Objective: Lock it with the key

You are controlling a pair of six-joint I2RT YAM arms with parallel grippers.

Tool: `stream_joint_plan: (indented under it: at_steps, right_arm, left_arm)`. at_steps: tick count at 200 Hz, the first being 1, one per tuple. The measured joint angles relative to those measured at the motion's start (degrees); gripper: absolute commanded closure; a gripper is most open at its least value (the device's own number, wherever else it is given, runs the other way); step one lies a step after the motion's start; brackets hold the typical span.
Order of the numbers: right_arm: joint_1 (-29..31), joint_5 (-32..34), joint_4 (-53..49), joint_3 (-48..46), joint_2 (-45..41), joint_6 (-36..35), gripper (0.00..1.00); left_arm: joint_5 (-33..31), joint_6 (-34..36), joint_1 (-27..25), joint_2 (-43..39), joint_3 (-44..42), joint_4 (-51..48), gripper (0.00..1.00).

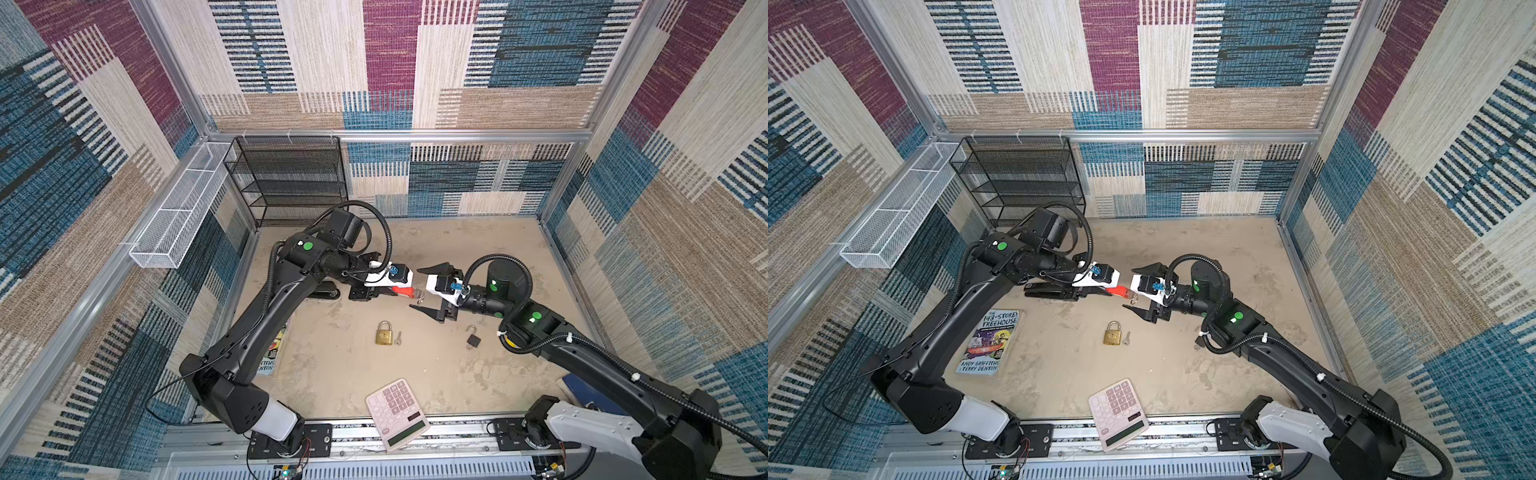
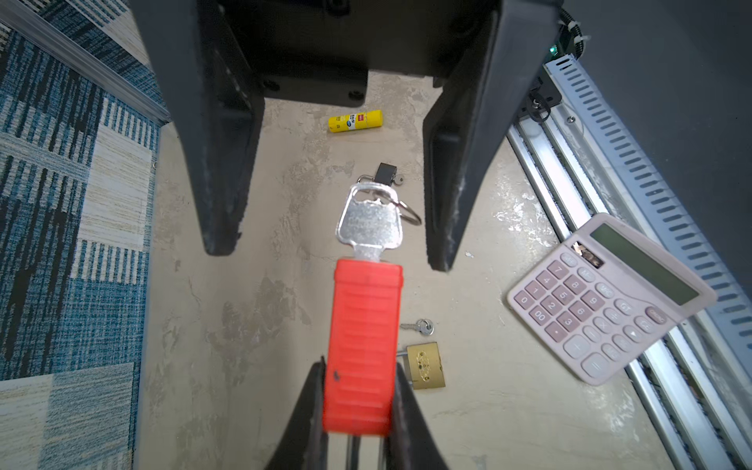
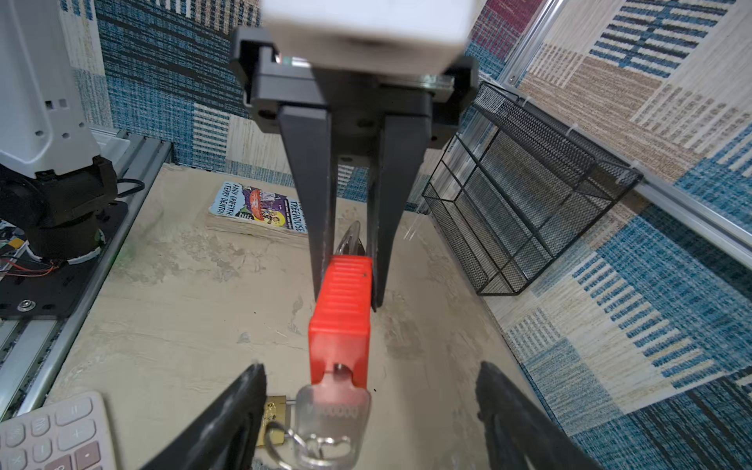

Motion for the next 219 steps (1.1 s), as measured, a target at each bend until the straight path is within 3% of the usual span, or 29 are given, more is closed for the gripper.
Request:
stream_joint_plan:
  at_steps: [48,171,219]
  right_arm:
    - [0.79,-1.25,1.53,1.57,2.47,0.83,0.43]
    - [1.31,-3.41,0.31,2.84,4.83,1.75,0.64]
    - [1.36,-3.85,-0.15,2.95,5.27,1.95,0.8]
  left_arm:
    - [-0.04,-0.13,0.24,-0.59,-0.74,-0.26,1.0]
    - [0.0,-0.13,0.63,-0.61,-0.81,-0.28,1.0]
    - [0.0,-0.17,0.74,-0.63,-0.83,-0.35,1.0]
